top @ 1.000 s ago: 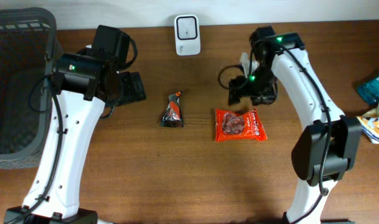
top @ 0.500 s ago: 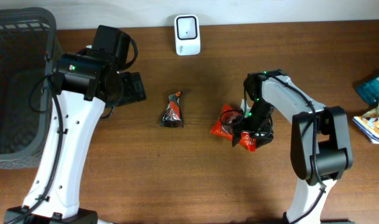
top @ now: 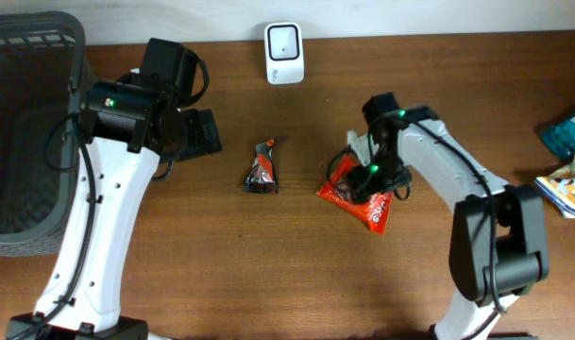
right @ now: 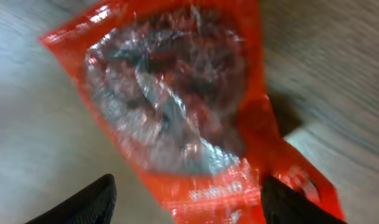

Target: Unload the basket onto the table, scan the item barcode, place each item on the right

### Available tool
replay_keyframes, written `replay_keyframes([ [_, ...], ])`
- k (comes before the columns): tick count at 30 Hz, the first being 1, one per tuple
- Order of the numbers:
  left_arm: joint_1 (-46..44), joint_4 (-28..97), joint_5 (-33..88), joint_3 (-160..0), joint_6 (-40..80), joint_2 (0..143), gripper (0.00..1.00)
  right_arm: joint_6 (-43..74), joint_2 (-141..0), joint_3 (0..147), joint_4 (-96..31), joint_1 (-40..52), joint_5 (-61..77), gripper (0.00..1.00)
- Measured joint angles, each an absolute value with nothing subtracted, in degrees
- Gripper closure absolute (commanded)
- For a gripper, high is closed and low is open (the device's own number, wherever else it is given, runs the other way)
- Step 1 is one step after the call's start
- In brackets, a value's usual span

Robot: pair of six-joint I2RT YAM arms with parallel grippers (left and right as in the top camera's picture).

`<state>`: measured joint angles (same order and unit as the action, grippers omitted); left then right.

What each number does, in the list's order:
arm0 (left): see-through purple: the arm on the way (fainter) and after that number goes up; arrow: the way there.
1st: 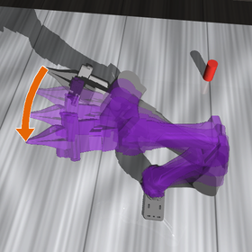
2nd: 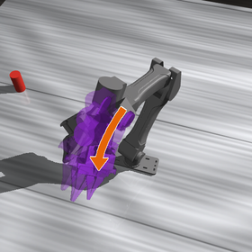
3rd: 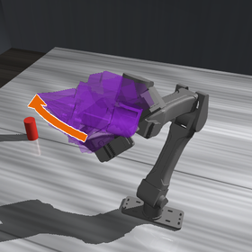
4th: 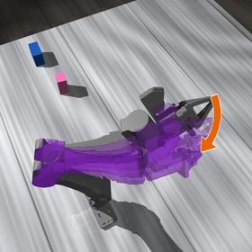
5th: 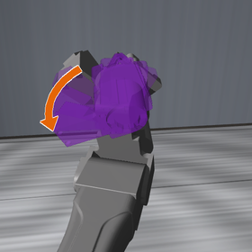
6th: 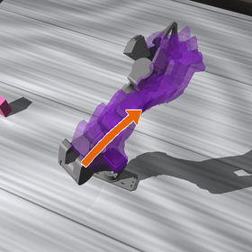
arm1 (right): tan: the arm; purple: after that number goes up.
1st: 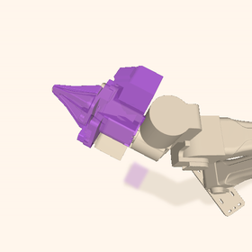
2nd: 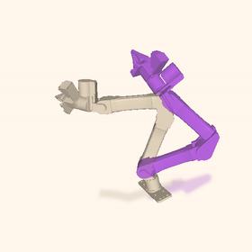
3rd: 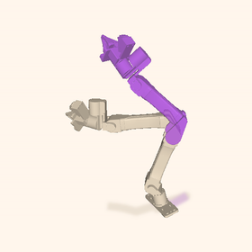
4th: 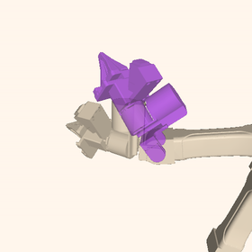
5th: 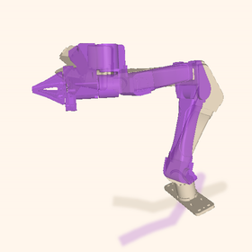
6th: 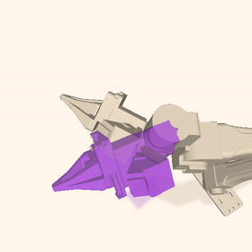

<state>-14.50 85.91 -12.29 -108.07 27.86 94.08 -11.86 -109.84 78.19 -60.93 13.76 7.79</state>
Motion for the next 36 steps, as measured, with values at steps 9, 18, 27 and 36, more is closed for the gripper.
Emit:
replay_keyframes([
  [9,-14.50,85.93,-12.32,-108.07,27.86,94.08,0.01,-12.19,-109.67,71.79,-50.24,16.01,2.55,0.46],
  [18,-14.50,85.91,-12.32,-108.07,27.86,94.08,0.01,7.86,-109.19,71.59,-49.84,16.08,3.31,0.69],
  [27,-14.50,85.91,-12.32,-108.07,27.86,94.08,0.01,18.02,-109.58,74.91,-57.67,16.12,4.16,0.48],
  [36,-14.50,85.93,-12.32,-108.07,27.86,94.08,0.01,10.37,-109.58,74.91,-55.61,16.14,4.10,0.59],
])
